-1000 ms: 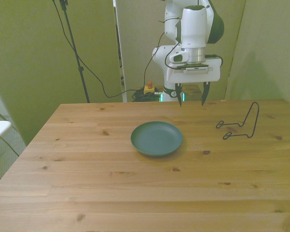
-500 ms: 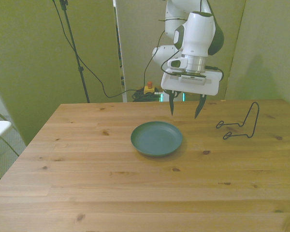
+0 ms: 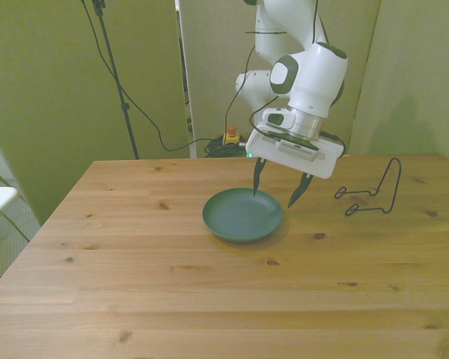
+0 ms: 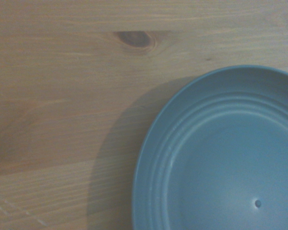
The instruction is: Load the plate
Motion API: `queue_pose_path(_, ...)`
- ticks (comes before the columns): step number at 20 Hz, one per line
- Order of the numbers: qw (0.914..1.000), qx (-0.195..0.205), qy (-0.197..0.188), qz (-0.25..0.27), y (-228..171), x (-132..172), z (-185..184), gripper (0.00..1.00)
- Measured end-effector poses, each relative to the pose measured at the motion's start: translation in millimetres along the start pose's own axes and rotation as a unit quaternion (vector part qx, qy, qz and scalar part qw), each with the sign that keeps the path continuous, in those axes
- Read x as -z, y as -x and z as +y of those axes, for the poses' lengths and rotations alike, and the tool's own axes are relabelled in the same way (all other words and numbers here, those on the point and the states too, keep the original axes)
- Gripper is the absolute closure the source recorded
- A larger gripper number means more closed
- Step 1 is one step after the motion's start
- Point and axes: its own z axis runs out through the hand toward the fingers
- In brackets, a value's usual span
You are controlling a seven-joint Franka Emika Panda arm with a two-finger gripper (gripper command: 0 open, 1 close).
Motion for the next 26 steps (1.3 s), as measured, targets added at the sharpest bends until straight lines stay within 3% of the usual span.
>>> queue_pose_path(10, 0.9996, -0.010, 0.026, 0.006, 3.4, -28.3, -4.3, 0.00)
queue_pose_path(11, 0.9995, -0.011, 0.028, 0.005, 3.6, -30.2, -4.2, 1.00)
queue_pose_path(26, 0.9993, -0.024, 0.028, -0.009, 3.6, -34.4, -3.7, 1.00)
